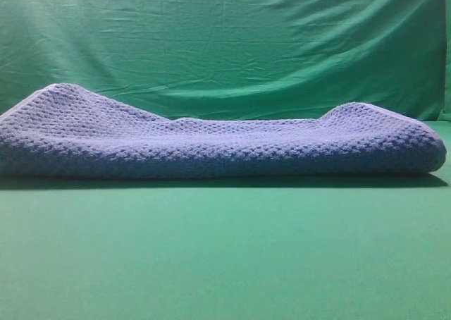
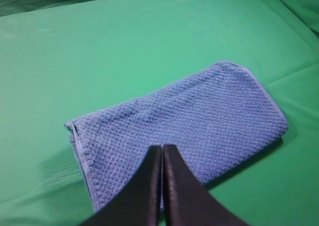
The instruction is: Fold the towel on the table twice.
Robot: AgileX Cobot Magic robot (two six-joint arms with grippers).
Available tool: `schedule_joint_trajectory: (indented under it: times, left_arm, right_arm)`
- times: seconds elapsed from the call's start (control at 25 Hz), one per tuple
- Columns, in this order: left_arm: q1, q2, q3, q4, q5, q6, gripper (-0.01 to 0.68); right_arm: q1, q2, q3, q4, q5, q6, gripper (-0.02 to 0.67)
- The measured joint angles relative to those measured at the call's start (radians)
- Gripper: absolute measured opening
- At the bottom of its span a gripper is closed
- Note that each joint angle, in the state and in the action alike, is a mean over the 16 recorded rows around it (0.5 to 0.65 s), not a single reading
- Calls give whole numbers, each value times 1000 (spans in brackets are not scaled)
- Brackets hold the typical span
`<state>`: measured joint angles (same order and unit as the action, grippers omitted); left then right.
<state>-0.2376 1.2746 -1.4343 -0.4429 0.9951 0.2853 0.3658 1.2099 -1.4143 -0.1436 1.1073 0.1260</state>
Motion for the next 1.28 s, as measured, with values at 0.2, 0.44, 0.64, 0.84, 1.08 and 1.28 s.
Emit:
schedule_joint_trajectory:
  times: [0.2, 0.44, 0.64, 0.84, 1.08, 1.28]
  left_arm:
    - [0, -242, 229, -4, -98, 40, 0]
    - [0, -527, 500, -11, -210, 79, 0]
    - [0, -728, 685, -29, -279, 95, 0]
    - [0, -896, 836, -62, -331, 97, 0]
    - [0, -1062, 966, -108, -372, 90, 0]
    - [0, -1169, 1032, -122, -393, 67, 0]
  right_arm:
    - [0, -155, 128, 2, -38, -19, 0]
    - [0, -354, 359, 3, -181, -39, 0]
    - [0, -517, 558, 9, -324, -52, 0]
    - [0, -668, 721, 23, -443, -56, 0]
    - [0, -829, 858, 50, -525, -57, 0]
    - [0, -947, 929, 71, -557, -57, 0]
